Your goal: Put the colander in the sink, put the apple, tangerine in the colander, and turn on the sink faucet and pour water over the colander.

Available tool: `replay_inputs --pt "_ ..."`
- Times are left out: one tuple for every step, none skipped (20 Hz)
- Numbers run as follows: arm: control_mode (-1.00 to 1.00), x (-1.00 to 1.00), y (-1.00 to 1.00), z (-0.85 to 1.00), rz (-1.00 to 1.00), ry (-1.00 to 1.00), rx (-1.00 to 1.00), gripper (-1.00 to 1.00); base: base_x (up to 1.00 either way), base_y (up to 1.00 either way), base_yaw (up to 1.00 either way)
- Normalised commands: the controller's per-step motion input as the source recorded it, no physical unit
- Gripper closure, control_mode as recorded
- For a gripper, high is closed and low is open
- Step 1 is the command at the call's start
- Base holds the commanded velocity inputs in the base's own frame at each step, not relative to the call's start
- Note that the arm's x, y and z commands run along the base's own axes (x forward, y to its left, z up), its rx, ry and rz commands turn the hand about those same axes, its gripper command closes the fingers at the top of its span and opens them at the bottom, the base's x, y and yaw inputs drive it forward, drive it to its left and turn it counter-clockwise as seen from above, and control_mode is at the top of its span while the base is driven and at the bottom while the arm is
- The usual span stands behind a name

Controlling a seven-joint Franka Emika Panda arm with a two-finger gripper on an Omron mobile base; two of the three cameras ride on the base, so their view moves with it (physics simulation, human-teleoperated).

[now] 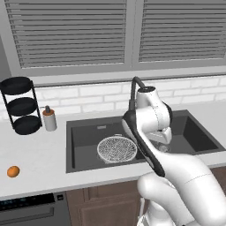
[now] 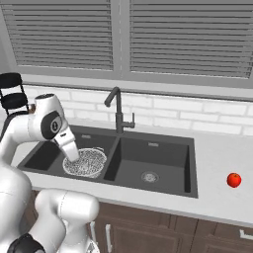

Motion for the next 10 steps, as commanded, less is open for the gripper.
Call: replay_inputs --pt "-1.00 -0.18 0.30 0.24 0.21 0.00 0.00 -1.00 0.00 0.00 0.00" --pt "-1.00 -0.14 0.39 0.23 0.21 0.00 0.00 -1.00 0.00 0.00 0.00" --pt "-1.00 -0.03 0.49 0.23 0.20 0.00 0.00 -1.00 0.00 0.00 0.00" --pt "-1.00 0.00 0.55 0.21 0.21 0.00 0.00 -1.00 0.00 0.00 0.00" --pt "-1.00 0.00 0.61 0.25 0.19 0.00 0.00 -1.00 0.00 0.00 0.00" --pt "-1.00 0.00 0.64 0.21 0.19 0.00 0.00 -1.00 0.00 0.00 0.00" --pt "-1.00 0.00 0.67 0.12 0.20 0.00 0.00 -1.00 0.00 0.00 0.00" --pt "-1.00 0.00 0.71 0.09 0.21 0.00 0.00 -1.00 0.00 0.00 0.00" --pt "-1.00 0.00 0.73 0.01 0.21 0.00 0.00 -1.00 0.00 0.00 0.00" --pt "-1.00 0.00 0.71 0.02 0.21 0.01 0.00 -1.00 0.00 0.00 0.00"
